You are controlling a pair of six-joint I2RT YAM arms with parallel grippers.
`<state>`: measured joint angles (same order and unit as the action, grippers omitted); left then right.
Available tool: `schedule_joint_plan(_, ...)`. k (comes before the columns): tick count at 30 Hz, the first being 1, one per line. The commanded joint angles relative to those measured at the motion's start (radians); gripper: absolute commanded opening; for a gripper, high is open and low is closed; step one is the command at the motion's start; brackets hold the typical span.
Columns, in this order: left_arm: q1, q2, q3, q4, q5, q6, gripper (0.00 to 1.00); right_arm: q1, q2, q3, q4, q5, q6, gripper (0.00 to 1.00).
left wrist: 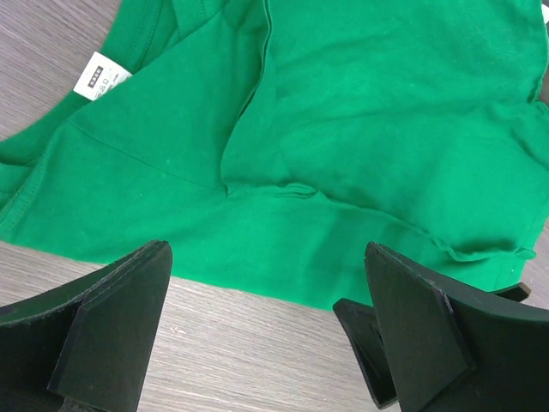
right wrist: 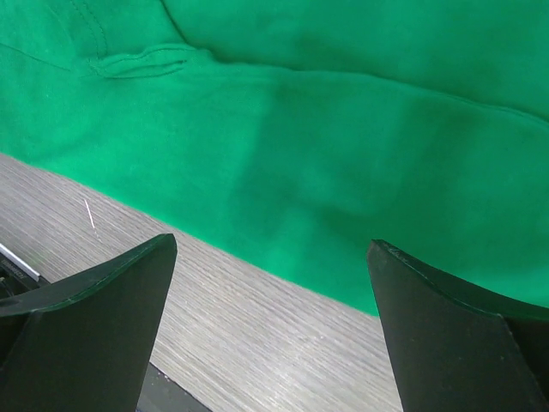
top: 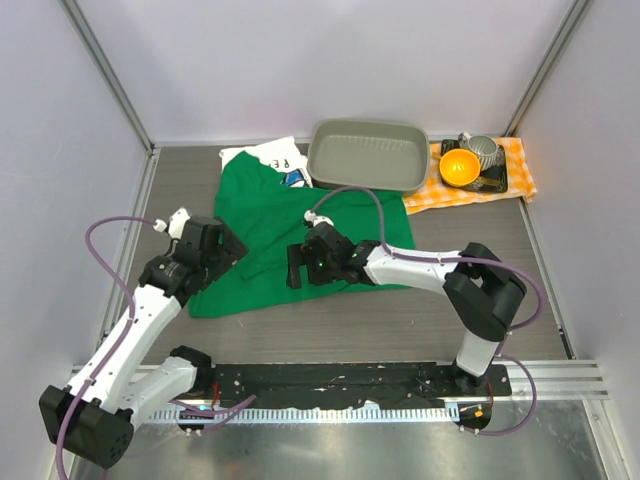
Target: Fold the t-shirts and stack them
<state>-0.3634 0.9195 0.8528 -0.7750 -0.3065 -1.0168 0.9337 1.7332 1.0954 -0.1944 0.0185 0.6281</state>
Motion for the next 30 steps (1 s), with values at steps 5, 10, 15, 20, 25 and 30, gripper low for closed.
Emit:
schedule_joint_plan(5, 0.041, 0.027, 0.048, 0.029, 0.013, 0.044, 1.00, 0.007, 0.065, -0.089, 0.145, -0.077, 0.033, 0.99)
schedule_joint_plan(10, 0.041, 0.016, 0.012, 0.045, 0.024, 0.041, 1.00, 0.049, -0.015, -0.256, 0.148, -0.035, 0.073, 0.99)
schedule_joint_plan(15, 0.041, -0.007, -0.018, 0.051, 0.029, 0.034, 1.00, 0.166, -0.128, -0.391, 0.118, 0.050, 0.156, 0.99)
schedule_joint_plan(20, 0.041, -0.018, -0.037, 0.056, 0.037, 0.021, 1.00, 0.325, -0.210, -0.456, 0.037, 0.161, 0.260, 0.99)
schedule_joint_plan(25, 0.041, -0.036, -0.044, 0.048, 0.037, 0.017, 1.00, 0.454, -0.231, -0.450, -0.030, 0.254, 0.349, 1.00)
schedule_joint_plan(30, 0.041, -0.050, -0.058, 0.042, 0.055, 0.014, 1.00, 0.473, -0.242, -0.355, -0.152, 0.418, 0.325, 1.00)
